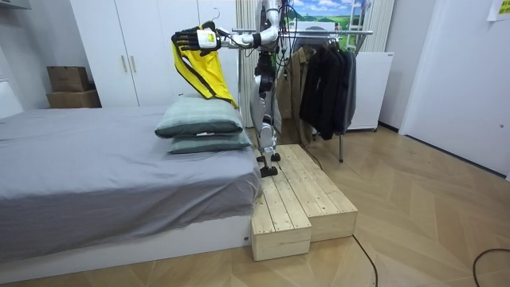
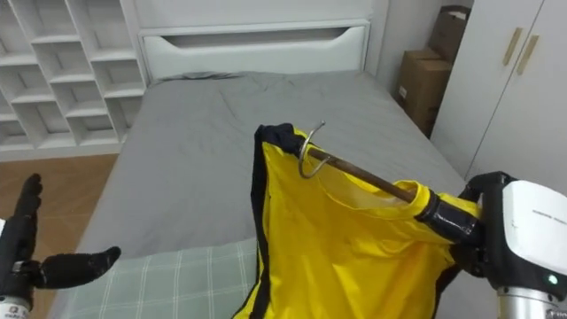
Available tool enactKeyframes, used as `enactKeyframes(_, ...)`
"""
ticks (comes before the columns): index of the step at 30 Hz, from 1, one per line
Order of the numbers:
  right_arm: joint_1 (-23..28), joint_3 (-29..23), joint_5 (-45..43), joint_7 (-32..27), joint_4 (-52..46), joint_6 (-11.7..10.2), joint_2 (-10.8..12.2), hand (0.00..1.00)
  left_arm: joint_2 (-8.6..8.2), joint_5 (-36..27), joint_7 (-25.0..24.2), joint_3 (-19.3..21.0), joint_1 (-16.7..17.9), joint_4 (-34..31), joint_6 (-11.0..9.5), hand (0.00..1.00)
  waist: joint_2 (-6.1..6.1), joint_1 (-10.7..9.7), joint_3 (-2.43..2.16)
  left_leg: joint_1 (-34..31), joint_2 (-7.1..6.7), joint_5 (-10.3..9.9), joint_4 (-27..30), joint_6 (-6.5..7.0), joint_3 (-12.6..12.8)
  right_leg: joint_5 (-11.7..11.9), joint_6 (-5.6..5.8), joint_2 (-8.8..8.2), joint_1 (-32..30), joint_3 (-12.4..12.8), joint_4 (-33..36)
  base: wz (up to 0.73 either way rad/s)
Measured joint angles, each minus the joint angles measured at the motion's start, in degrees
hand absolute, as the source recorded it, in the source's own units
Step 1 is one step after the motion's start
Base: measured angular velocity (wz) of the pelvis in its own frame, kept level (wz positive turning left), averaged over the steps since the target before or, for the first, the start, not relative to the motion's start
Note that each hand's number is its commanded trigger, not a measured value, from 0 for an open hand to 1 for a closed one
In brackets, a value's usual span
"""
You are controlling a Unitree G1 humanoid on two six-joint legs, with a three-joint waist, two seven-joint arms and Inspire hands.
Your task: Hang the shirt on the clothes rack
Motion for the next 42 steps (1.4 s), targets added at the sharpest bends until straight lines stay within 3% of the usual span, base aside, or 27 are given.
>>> enactKeyframes(11, 4.01, -2.38, -1.02, 1.85, -6.89, -0.05, 0.00, 1.00, -0.99, 0.02, 3.34, 3.98, 4.42, 4.96, -0.82, 0.00, 0.22, 0.19, 0.11, 0.28, 0.09, -0.13, -0.68, -0.16, -0.03, 0.01, 0.00, 0.15, -0.08, 0.00, 0.12, 0.00)
enactKeyframes(13, 4.45, -2.37, -1.13, 2.74, -7.56, -0.06, 0.01, 1.00, -0.98, 0.00, 3.32, 4.03, 4.41, 8.69, -1.13, 0.00, 0.52, 0.20, 0.33, 0.74, 0.09, -0.25, -0.83, -0.27, -0.03, 0.01, 0.00, 0.18, 0.32, 0.00, 0.13, 0.00)
enactKeyframes(17, 6.72, -2.52, -0.79, 3.56, -7.74, -0.05, 0.04, 1.00, -1.21, -0.08, 3.26, 4.26, 5.94, 14.80, -1.09, 0.00, 0.59, 0.19, 0.32, 0.84, 0.14, -0.39, -1.02, -0.33, 0.05, 0.01, 0.00, 0.24, 0.26, 0.07, 0.15, 0.00)
enactKeyframes(24, 7.87, -2.94, -0.81, 5.68, -8.65, 0.00, 0.11, 1.00, -2.43, 0.03, 3.09, 4.46, 7.18, 19.10, -1.25, 0.00, 0.27, 0.75, 0.48, 0.83, 0.21, -0.42, -1.05, -0.30, 0.94, 0.01, 0.00, 0.24, 0.00, 0.46, 0.19, -0.05)
enactKeyframes(27, 7.88, -3.46, -0.75, 6.04, -9.29, -0.01, 0.11, 1.00, -2.42, 0.03, 2.18, 4.45, 7.14, 24.68, -1.32, 0.00, 0.24, 1.23, 0.38, 0.81, 0.23, -0.43, -1.07, -0.30, 1.23, 0.00, 0.00, 0.25, -0.17, 0.95, 0.12, -0.08)
enactKeyframes(34, 7.89, -3.96, -0.21, 8.27, -10.56, 0.24, 0.72, 1.00, -2.53, 0.60, -2.12, 4.31, 11.03, 32.86, -0.30, 0.00, -0.80, 1.56, 0.18, 0.17, 0.18, -0.45, -1.07, -0.25, 1.23, 0.00, 0.01, 0.21, -0.90, 1.09, 0.10, -0.01)
enactKeyframes(42, 7.90, -3.89, 2.16, 10.09, -10.64, 0.23, 1.52, 1.00, -2.68, 1.22, -1.60, 4.28, 11.26, 42.61, -0.42, 0.00, -0.86, 1.58, 0.19, 0.42, 0.15, -0.49, -1.13, -0.23, 0.83, 0.02, 0.02, 0.20, -0.48, 0.49, 0.27, 0.03)
